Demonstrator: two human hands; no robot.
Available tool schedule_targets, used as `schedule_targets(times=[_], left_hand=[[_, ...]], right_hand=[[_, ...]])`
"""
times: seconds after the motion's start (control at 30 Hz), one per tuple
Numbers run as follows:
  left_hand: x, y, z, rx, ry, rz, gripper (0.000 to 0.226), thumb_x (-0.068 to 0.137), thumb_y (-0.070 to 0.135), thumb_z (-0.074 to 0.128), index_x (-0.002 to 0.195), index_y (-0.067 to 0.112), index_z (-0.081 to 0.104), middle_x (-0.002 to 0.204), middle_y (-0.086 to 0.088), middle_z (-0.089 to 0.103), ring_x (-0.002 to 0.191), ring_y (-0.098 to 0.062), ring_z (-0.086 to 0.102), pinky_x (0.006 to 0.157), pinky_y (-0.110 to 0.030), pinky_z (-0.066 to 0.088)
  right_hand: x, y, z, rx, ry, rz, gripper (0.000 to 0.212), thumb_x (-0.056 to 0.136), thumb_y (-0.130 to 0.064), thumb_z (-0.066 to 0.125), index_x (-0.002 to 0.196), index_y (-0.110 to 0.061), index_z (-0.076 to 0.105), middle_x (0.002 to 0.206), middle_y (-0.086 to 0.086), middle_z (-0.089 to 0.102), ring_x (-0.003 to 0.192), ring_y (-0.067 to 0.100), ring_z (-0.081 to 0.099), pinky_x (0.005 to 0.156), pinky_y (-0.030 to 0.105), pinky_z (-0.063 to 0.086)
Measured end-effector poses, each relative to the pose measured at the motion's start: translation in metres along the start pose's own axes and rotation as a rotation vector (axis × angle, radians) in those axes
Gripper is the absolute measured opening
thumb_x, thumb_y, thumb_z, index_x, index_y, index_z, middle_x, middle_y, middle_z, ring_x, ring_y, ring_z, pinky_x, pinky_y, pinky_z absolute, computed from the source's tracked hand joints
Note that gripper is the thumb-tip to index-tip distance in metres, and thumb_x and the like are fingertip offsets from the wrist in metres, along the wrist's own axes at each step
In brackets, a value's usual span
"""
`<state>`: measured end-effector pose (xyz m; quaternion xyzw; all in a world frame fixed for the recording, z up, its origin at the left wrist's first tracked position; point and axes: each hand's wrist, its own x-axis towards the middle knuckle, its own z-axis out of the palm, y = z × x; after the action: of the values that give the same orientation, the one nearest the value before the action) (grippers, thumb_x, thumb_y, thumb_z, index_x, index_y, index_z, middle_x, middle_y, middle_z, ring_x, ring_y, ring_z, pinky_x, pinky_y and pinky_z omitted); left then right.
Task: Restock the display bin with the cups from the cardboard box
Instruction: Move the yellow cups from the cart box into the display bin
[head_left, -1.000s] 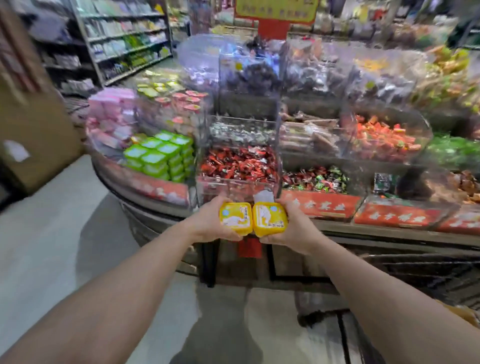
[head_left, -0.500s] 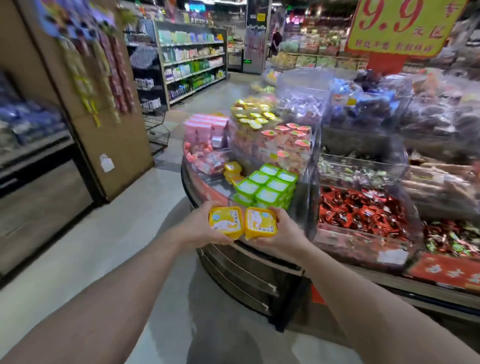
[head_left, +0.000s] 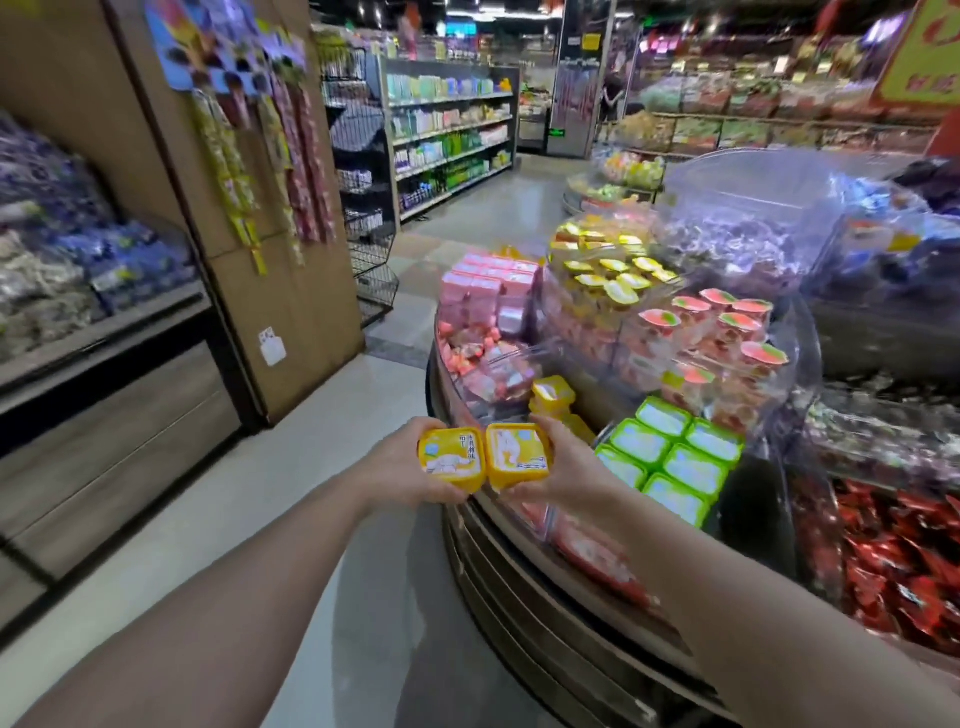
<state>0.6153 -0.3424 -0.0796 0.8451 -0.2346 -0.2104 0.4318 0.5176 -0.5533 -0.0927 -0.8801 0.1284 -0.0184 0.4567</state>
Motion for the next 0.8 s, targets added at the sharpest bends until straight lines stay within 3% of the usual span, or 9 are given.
schedule_targets(times=[0.07, 0.17, 0.23, 0.33, 0.47, 0.53, 0.63, 0.73, 0.8], left_hand=[[0.037, -0.003, -0.010, 0.005, 0.006, -0.014, 0.076, 0.058, 0.019, 0.090, 0.120, 0.028, 0.047, 0.101, 0.006, 0.064, 0.085, -0.004, 0.062, 0.059, -0.013, 0.047], [0.085, 0.002, -0.019, 0.015, -0.012, -0.009, 0.077, 0.058, 0.017, 0.090, 0.121, 0.026, 0.047, 0.100, 0.007, 0.063, 0.084, -0.003, 0.061, 0.062, -0.012, 0.047], [0.118, 0.002, -0.020, 0.013, -0.044, -0.008, 0.079, 0.057, 0.015, 0.091, 0.121, 0.024, 0.046, 0.100, 0.007, 0.064, 0.084, -0.004, 0.062, 0.063, -0.013, 0.048], [0.161, 0.007, -0.016, 0.044, -0.095, 0.013, 0.083, 0.053, 0.017, 0.093, 0.121, 0.026, 0.045, 0.102, 0.006, 0.065, 0.089, -0.010, 0.064, 0.073, -0.022, 0.054], [0.218, 0.010, -0.003, 0.145, -0.207, 0.045, 0.081, 0.053, 0.024, 0.092, 0.118, 0.025, 0.044, 0.099, 0.007, 0.064, 0.085, -0.007, 0.063, 0.070, -0.019, 0.051], [0.245, 0.010, 0.007, 0.181, -0.271, 0.071, 0.076, 0.052, 0.029, 0.091, 0.113, 0.024, 0.046, 0.094, 0.005, 0.063, 0.081, -0.009, 0.064, 0.066, -0.022, 0.054], [0.280, 0.010, 0.023, 0.233, -0.377, 0.125, 0.065, 0.057, 0.027, 0.090, 0.104, 0.029, 0.044, 0.086, 0.009, 0.061, 0.070, 0.000, 0.059, 0.057, -0.010, 0.048], [0.316, 0.002, 0.036, 0.288, -0.525, 0.205, 0.074, 0.050, 0.040, 0.089, 0.111, 0.032, 0.048, 0.092, 0.009, 0.063, 0.080, 0.000, 0.061, 0.073, -0.022, 0.054], [0.330, -0.001, 0.041, 0.317, -0.634, 0.241, 0.063, 0.062, 0.025, 0.088, 0.107, 0.030, 0.045, 0.086, 0.016, 0.055, 0.072, 0.013, 0.055, 0.064, -0.006, 0.045]], right_hand=[[0.037, -0.001, -0.008, 0.005, 0.008, 0.002, 0.101, 0.060, -0.022, 0.091, 0.143, -0.018, 0.034, 0.116, -0.006, 0.055, 0.105, 0.007, 0.053, 0.082, 0.013, 0.038], [0.087, 0.008, -0.018, 0.061, 0.003, 0.019, 0.099, 0.057, -0.020, 0.092, 0.139, -0.017, 0.038, 0.112, -0.004, 0.062, 0.099, 0.011, 0.062, 0.080, 0.022, 0.050], [0.109, 0.015, -0.025, 0.158, 0.003, 0.068, 0.099, 0.060, -0.010, 0.090, 0.141, -0.022, 0.034, 0.111, 0.000, 0.063, 0.089, 0.010, 0.064, 0.065, 0.019, 0.052], [0.130, 0.027, -0.037, 0.329, 0.005, 0.135, 0.091, 0.071, 0.006, 0.078, 0.136, -0.039, 0.031, 0.099, 0.007, 0.060, 0.060, 0.008, 0.059, 0.041, 0.015, 0.041], [0.153, 0.049, -0.046, 0.563, 0.037, 0.296, 0.085, 0.076, -0.003, 0.077, 0.133, -0.048, 0.033, 0.101, 0.010, 0.061, 0.068, 0.028, 0.061, 0.051, 0.027, 0.038], [0.163, 0.063, -0.043, 0.704, 0.152, 0.373, 0.070, 0.083, -0.013, 0.073, 0.131, -0.048, 0.035, 0.098, 0.011, 0.066, 0.073, 0.033, 0.062, 0.059, 0.034, 0.036], [0.176, 0.083, -0.036, 0.792, 0.363, 0.461, 0.064, 0.089, -0.008, 0.066, 0.132, -0.041, 0.032, 0.099, 0.012, 0.067, 0.071, 0.032, 0.064, 0.058, 0.036, 0.046], [0.189, 0.098, -0.022, 0.814, 0.603, 0.604, 0.065, 0.078, -0.003, 0.076, 0.128, -0.019, 0.037, 0.110, 0.017, 0.062, 0.076, 0.024, 0.065, 0.052, 0.032, 0.054], [0.199, 0.105, -0.010, 0.893, 0.731, 0.687, 0.059, 0.073, -0.005, 0.080, 0.121, -0.005, 0.046, 0.104, 0.020, 0.065, 0.074, 0.025, 0.066, 0.052, 0.033, 0.055]])
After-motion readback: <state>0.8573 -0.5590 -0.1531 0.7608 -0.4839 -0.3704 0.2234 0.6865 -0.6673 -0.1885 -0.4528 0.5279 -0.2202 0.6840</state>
